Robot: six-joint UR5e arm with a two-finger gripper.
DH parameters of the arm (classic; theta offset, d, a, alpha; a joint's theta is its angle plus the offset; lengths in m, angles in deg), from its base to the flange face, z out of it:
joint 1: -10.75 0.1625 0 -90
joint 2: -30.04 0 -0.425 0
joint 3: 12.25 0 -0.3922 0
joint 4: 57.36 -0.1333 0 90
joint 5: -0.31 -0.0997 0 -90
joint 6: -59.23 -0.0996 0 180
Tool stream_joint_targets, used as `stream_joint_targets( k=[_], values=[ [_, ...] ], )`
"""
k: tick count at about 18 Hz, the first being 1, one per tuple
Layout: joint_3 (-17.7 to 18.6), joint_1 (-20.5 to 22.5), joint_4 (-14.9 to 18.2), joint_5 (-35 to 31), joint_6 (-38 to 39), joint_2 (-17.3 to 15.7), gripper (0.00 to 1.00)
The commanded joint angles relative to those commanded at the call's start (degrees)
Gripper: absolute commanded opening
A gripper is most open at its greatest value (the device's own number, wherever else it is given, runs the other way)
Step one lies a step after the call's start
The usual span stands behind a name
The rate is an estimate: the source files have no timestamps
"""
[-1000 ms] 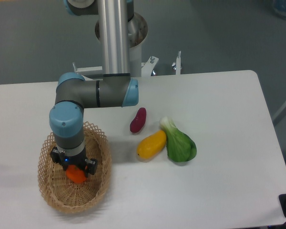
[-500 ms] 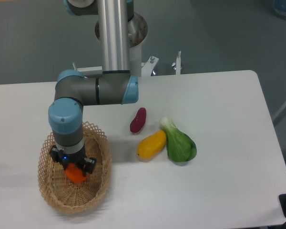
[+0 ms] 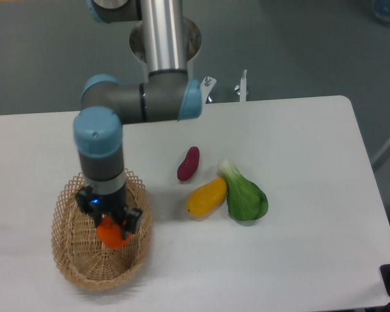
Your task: Pick up the orange from the basket
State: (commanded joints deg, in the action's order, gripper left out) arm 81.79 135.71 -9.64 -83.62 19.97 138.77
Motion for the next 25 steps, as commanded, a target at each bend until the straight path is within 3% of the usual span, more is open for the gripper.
stream_joint_targets(
  k=[4, 10, 12, 25],
  values=[
    [-0.61, 8.60, 3.77, 0.26, -12.03, -1.85, 0.68],
    [-3.69, 16.97, 8.52, 2.28, -23.57, -1.86, 0.67],
    [-4.92, 17.85, 10.02, 2.81, -24.37, -1.86, 0.67],
    [-5.19, 18.12, 9.41, 2.90, -24.37, -1.50, 0.67]
  ],
)
